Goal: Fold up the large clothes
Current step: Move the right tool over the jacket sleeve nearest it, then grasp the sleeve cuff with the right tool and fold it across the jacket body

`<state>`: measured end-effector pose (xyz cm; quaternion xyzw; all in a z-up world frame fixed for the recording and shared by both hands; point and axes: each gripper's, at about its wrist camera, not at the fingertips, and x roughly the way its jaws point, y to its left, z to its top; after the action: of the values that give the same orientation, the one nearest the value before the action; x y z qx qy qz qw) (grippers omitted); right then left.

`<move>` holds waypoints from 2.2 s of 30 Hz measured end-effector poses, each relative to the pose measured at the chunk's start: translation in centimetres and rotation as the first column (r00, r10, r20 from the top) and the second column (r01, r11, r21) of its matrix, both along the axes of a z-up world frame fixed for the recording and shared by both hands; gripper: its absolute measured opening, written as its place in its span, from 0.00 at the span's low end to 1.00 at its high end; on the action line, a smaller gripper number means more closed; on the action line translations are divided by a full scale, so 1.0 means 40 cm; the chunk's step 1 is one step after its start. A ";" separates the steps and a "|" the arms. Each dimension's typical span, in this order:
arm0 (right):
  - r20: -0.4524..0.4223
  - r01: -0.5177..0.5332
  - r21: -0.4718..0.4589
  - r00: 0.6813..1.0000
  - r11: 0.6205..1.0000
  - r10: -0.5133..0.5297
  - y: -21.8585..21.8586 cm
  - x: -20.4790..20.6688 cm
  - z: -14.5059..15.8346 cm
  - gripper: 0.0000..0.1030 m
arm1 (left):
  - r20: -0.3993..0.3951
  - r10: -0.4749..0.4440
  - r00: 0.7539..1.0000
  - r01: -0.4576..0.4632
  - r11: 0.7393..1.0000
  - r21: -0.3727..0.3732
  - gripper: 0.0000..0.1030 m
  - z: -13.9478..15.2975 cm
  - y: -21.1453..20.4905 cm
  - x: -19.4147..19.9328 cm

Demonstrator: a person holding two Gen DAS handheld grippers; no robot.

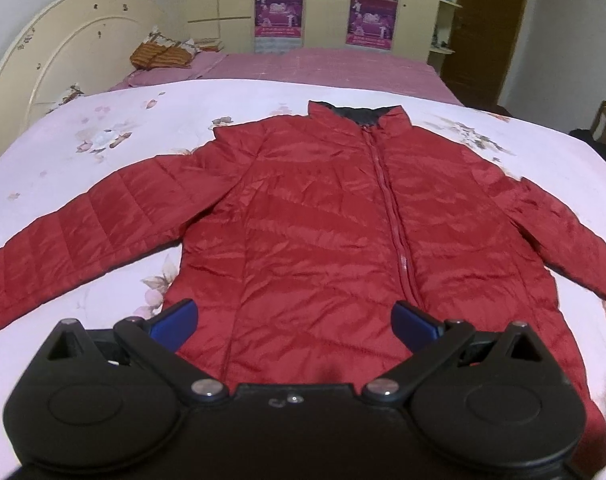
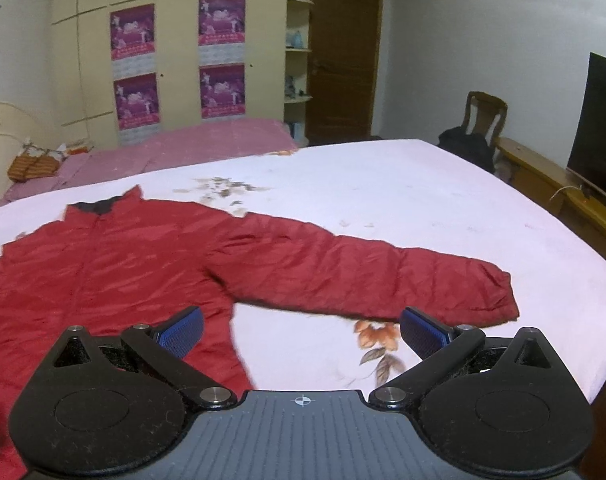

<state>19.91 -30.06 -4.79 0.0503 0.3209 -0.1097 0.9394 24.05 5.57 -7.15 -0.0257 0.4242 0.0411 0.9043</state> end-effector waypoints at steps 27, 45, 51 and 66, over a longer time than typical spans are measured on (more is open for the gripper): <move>-0.207 0.365 -0.038 0.908 0.930 -0.365 -0.631 0.207 -0.299 1.00 | -0.047 0.087 0.995 -0.086 0.996 0.027 1.00 -0.150 -0.135 0.262; -0.047 0.220 0.229 0.975 0.948 -0.215 -0.620 0.166 -0.205 0.19 | -0.026 0.051 0.998 -0.051 0.999 0.007 0.96 -0.119 -0.151 0.254; 0.063 0.004 0.238 0.998 0.971 -0.019 -0.448 0.215 -0.096 0.19 | -0.007 0.075 0.997 -0.075 0.997 -0.008 0.96 -0.085 -0.107 0.237; 0.116 -0.444 0.213 0.896 0.870 0.429 0.253 0.362 -0.045 0.19 | 0.021 0.109 0.994 -0.107 0.992 -0.065 0.96 -0.056 0.145 0.190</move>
<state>34.39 -19.94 -6.60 0.0902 0.3039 0.1455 0.9372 31.63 11.35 -9.39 -0.0781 0.4124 0.0761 0.9045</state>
